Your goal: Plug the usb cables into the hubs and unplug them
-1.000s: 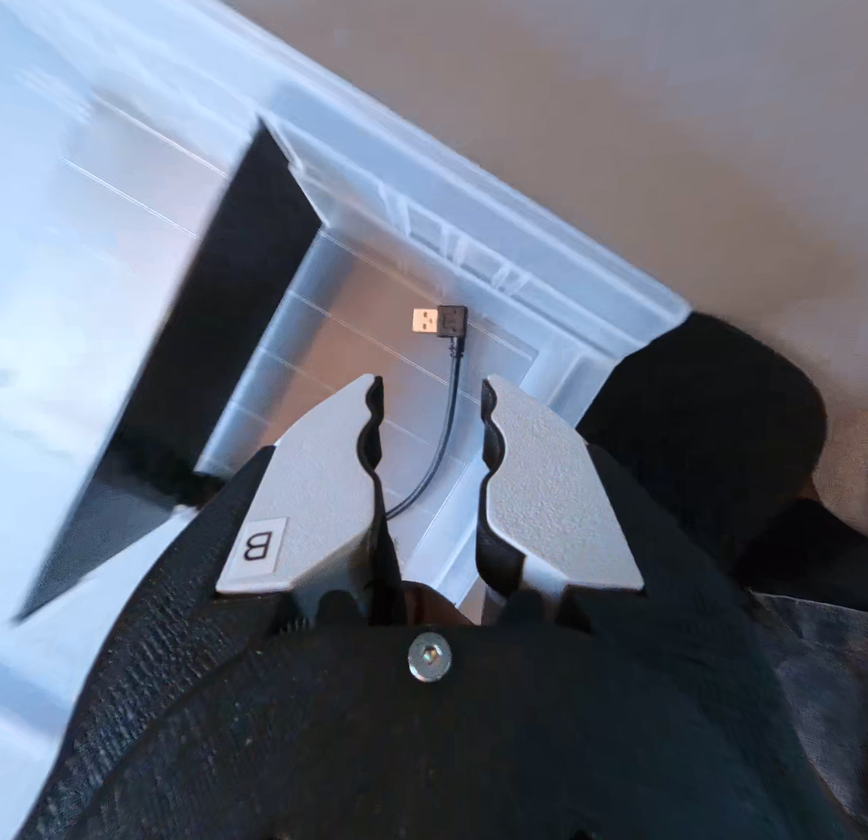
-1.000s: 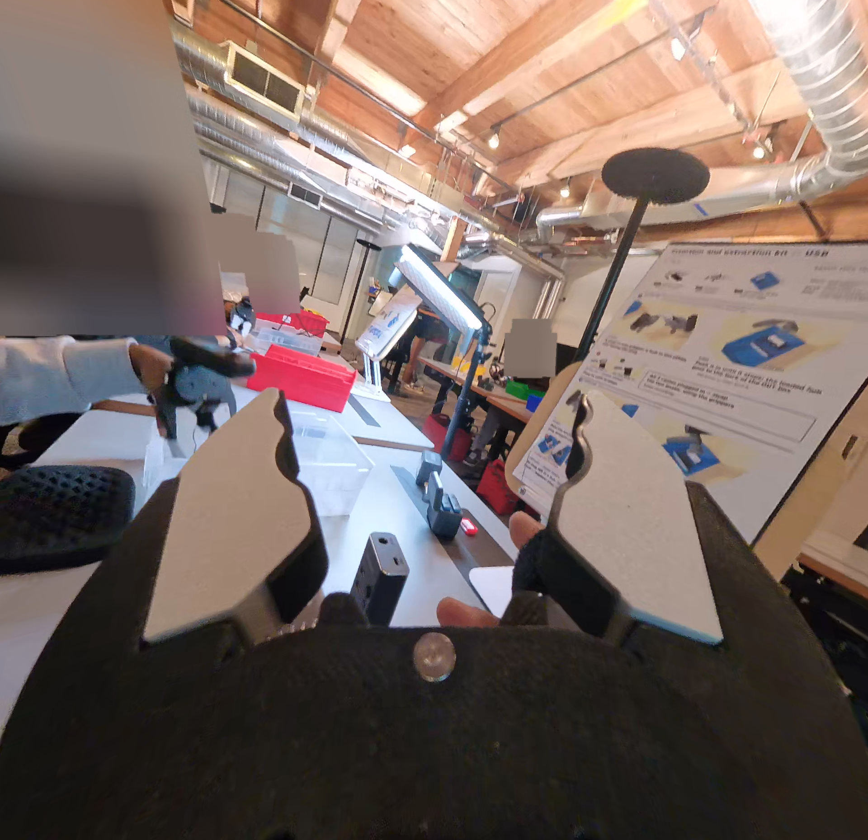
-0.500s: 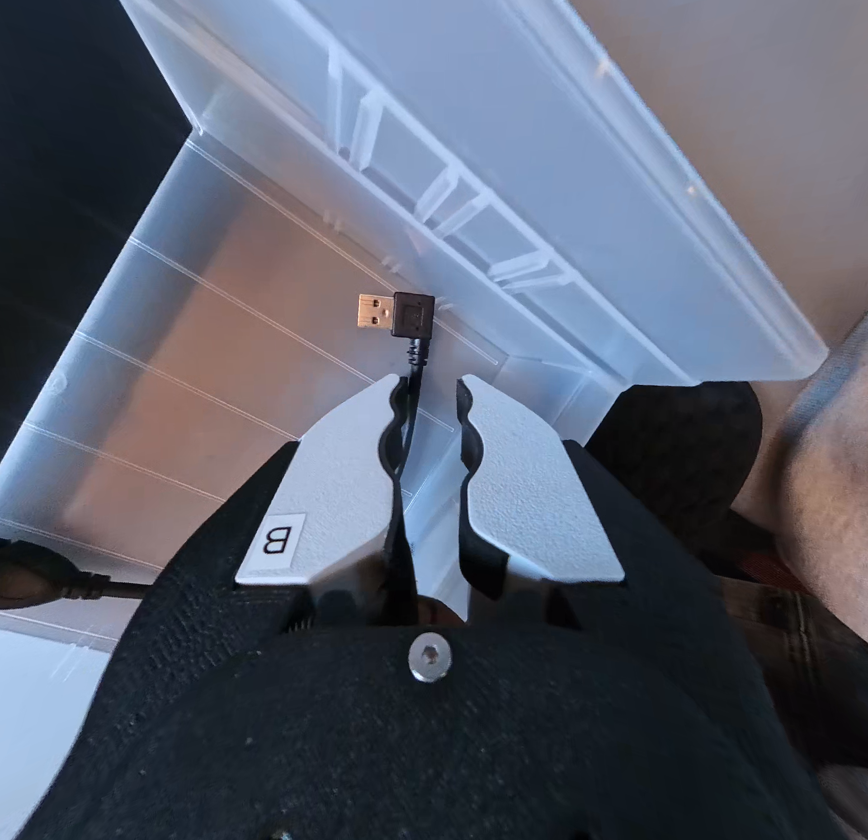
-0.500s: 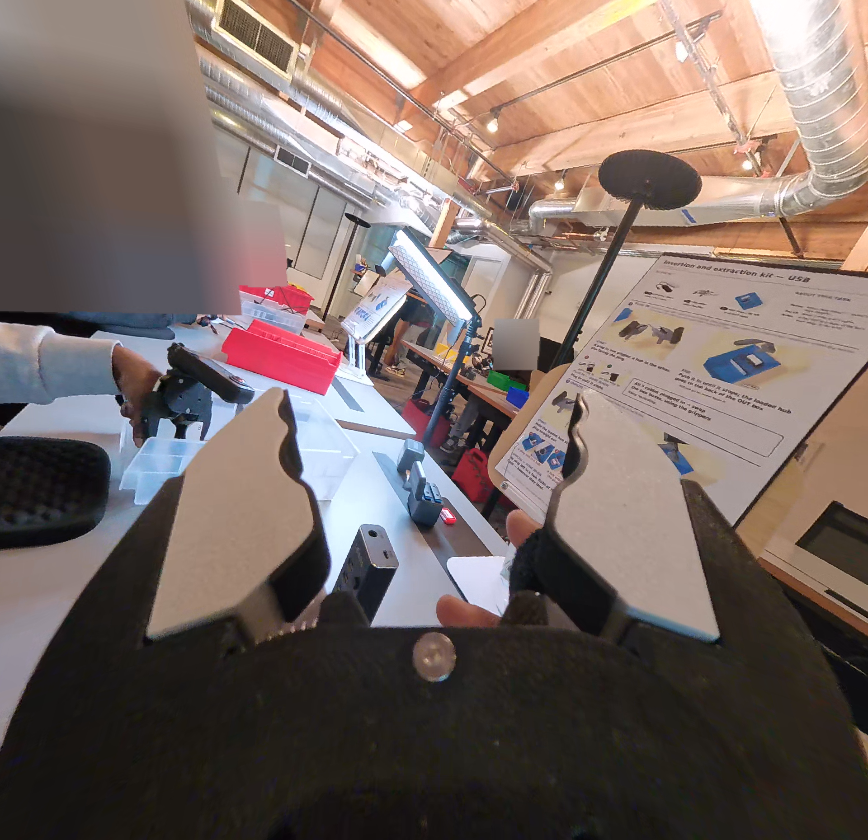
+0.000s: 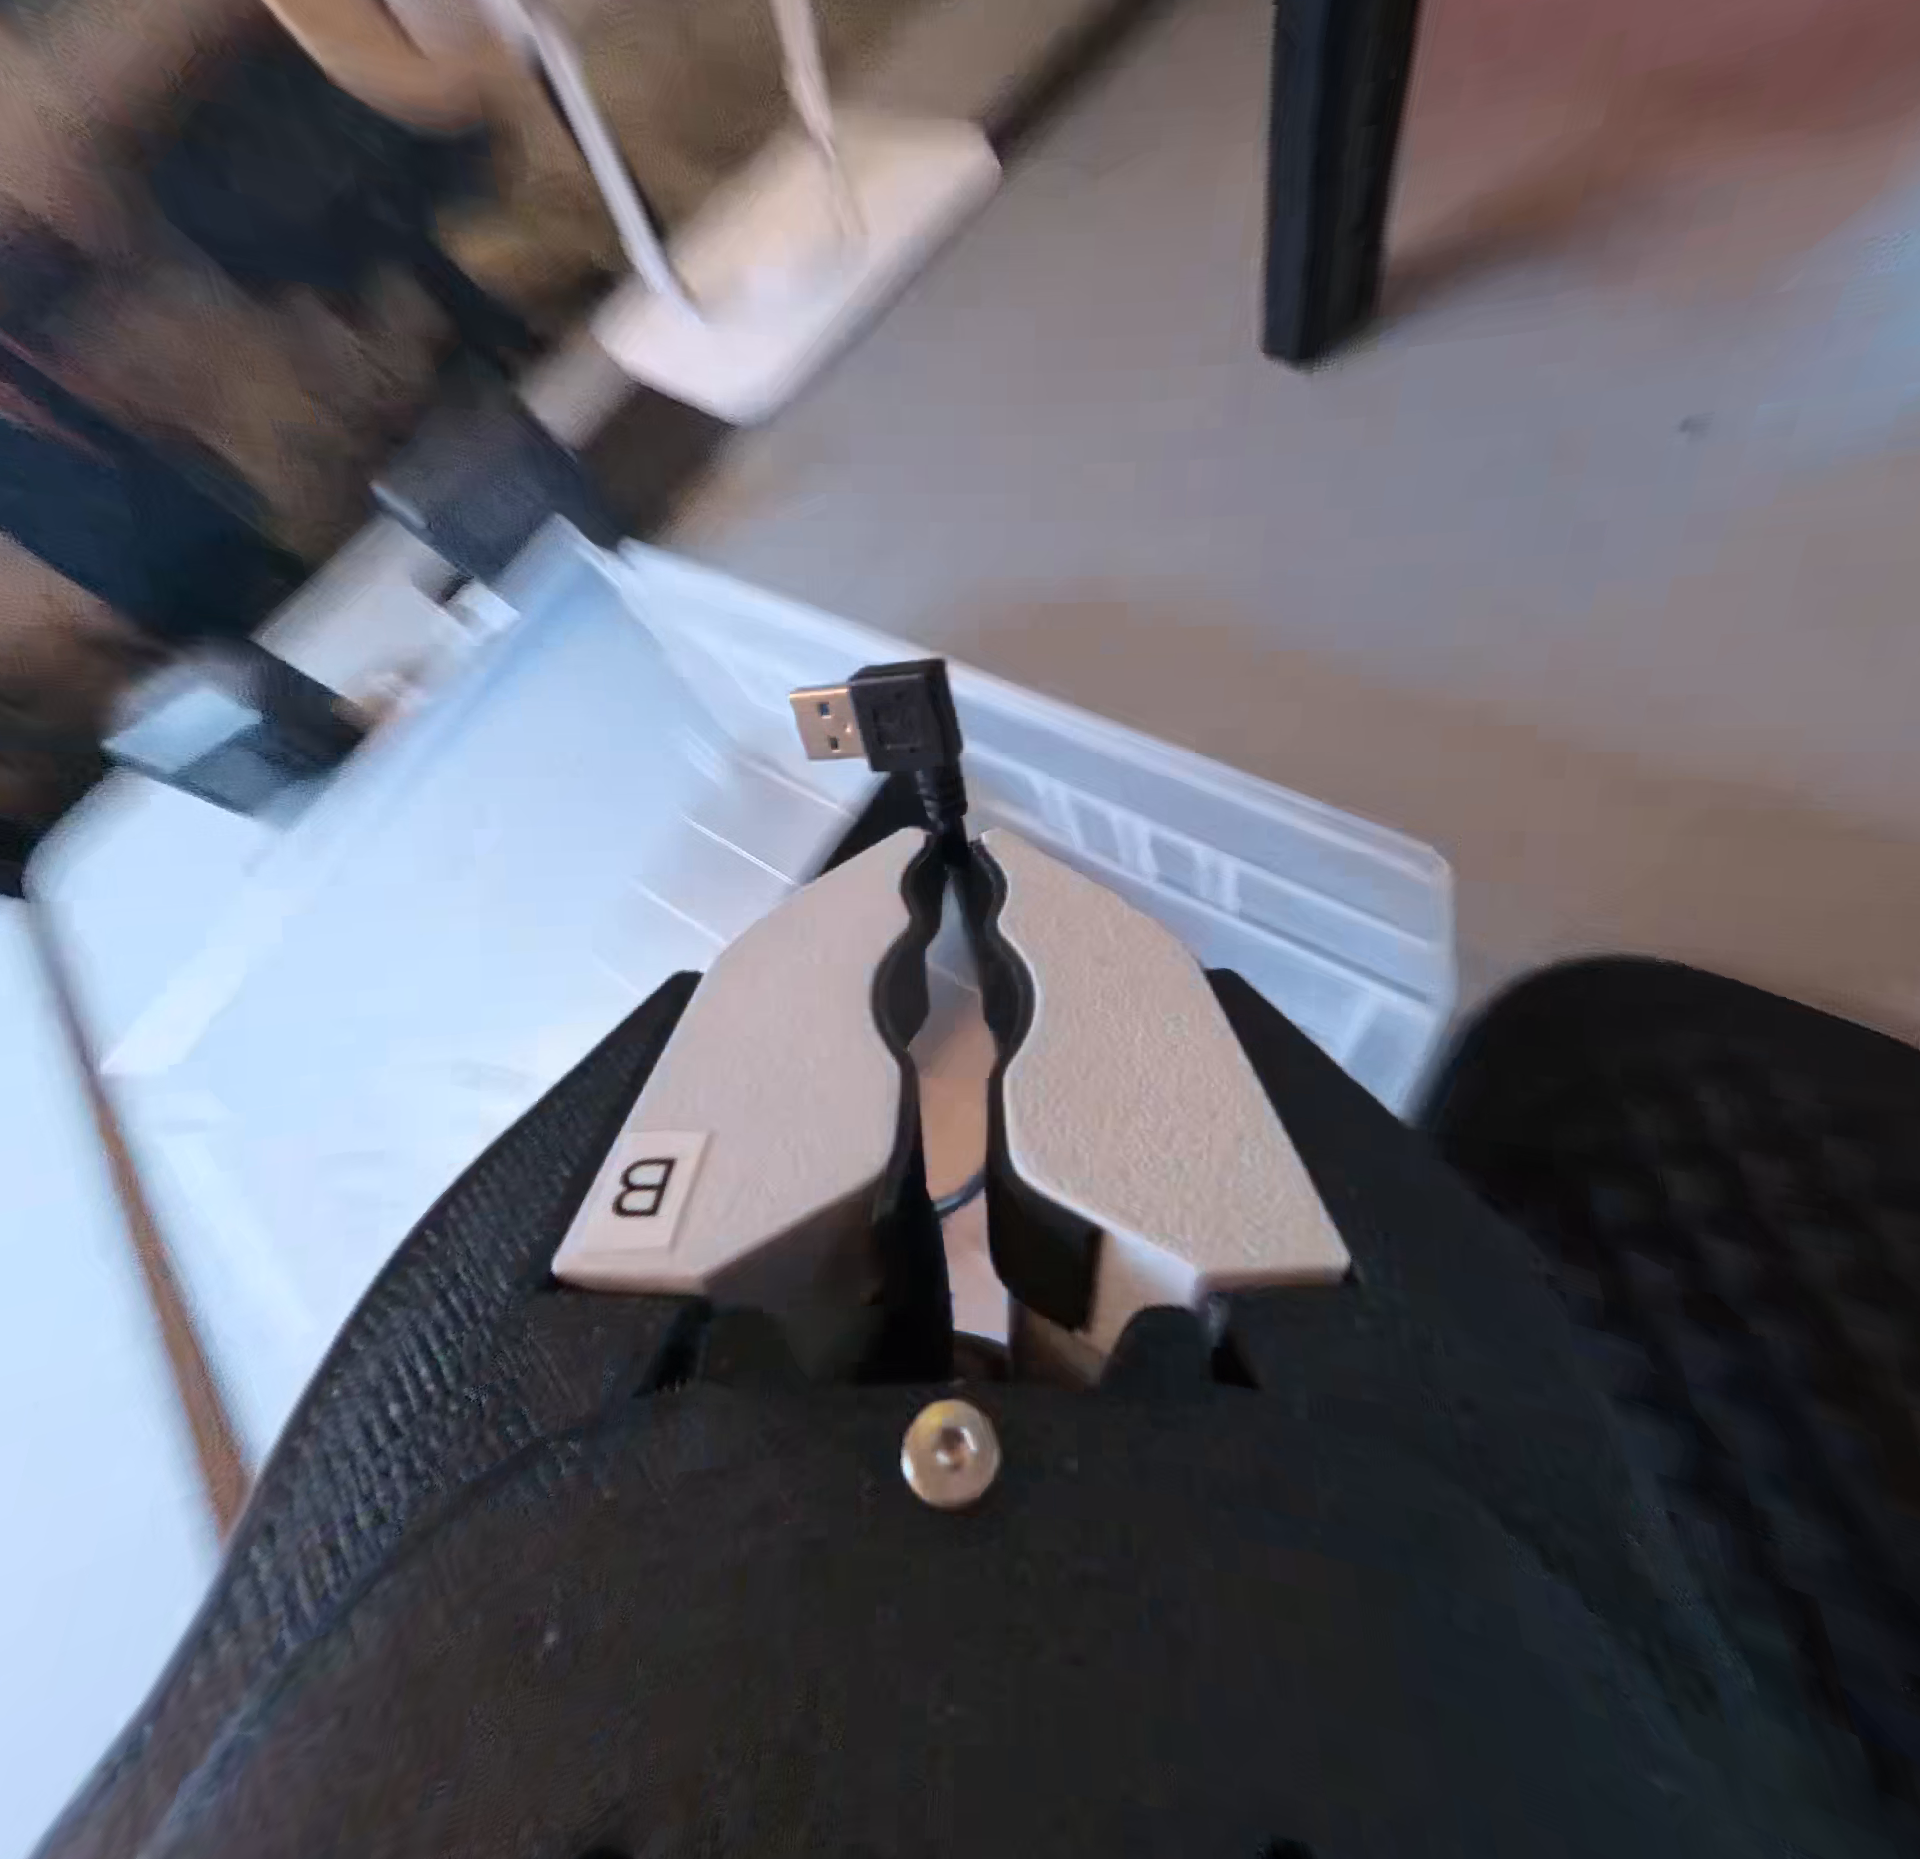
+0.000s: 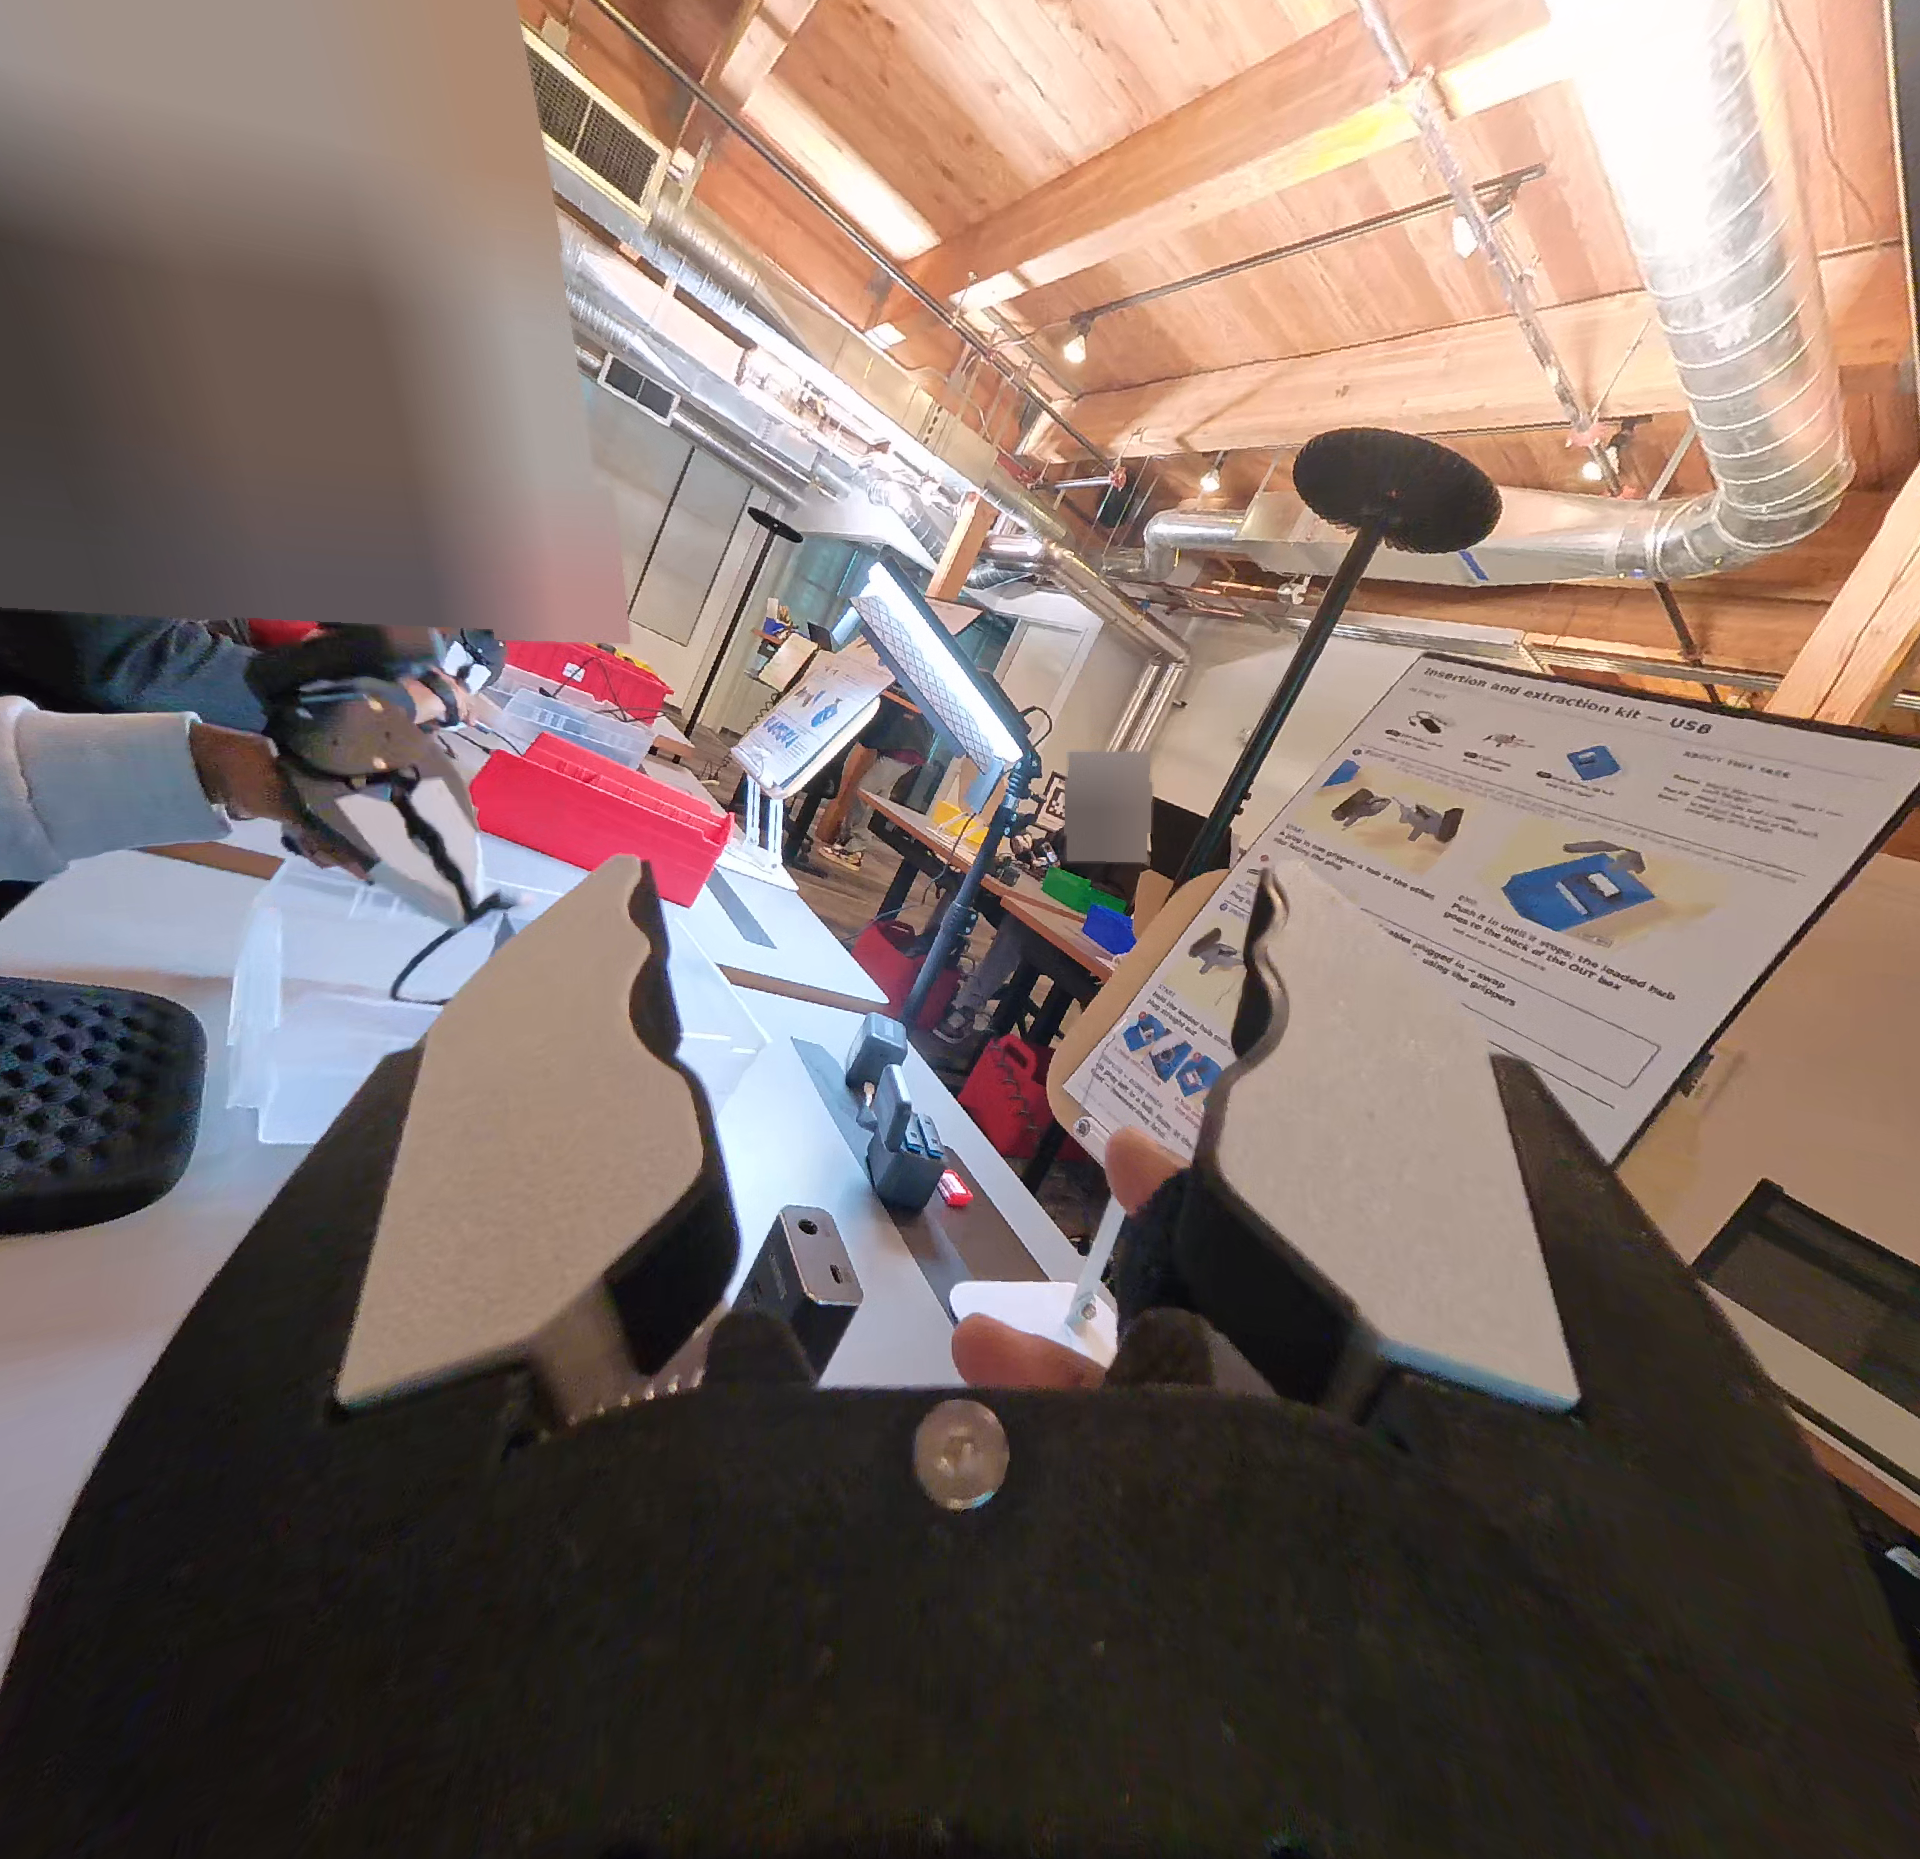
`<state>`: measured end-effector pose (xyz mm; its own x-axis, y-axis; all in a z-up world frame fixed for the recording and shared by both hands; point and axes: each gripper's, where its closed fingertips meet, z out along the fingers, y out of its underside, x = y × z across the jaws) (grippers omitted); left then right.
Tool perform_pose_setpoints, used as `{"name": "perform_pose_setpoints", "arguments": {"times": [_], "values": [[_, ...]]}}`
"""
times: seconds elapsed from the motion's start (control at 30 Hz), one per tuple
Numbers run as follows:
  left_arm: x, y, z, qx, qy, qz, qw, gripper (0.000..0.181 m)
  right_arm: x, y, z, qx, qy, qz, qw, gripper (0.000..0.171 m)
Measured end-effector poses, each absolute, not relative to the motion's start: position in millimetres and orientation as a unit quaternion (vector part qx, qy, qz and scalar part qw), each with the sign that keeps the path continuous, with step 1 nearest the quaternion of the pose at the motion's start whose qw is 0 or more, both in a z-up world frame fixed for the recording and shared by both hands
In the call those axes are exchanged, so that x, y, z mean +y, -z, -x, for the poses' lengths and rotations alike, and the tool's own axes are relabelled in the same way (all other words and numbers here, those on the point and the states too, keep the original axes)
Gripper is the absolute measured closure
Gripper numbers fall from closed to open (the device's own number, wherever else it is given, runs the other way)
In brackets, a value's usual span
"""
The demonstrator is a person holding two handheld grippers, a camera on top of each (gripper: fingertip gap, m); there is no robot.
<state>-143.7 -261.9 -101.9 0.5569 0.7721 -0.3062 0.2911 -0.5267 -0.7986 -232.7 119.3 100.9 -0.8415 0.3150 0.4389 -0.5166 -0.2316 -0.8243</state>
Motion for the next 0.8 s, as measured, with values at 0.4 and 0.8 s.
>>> {"name": "perform_pose_setpoints", "arguments": {"times": [0.4,0.8], "values": [[-192,-40,126,-0.059,-0.729,0.619,0.286,0.177,79,-102,191,-0.57,-0.774,-0.163,0.222,0.076],[-102,-72,151,0.036,-0.773,0.56,0.296,0.176,-41,-88,138,-0.635,-0.764,-0.096,0.069,0.118]]}}
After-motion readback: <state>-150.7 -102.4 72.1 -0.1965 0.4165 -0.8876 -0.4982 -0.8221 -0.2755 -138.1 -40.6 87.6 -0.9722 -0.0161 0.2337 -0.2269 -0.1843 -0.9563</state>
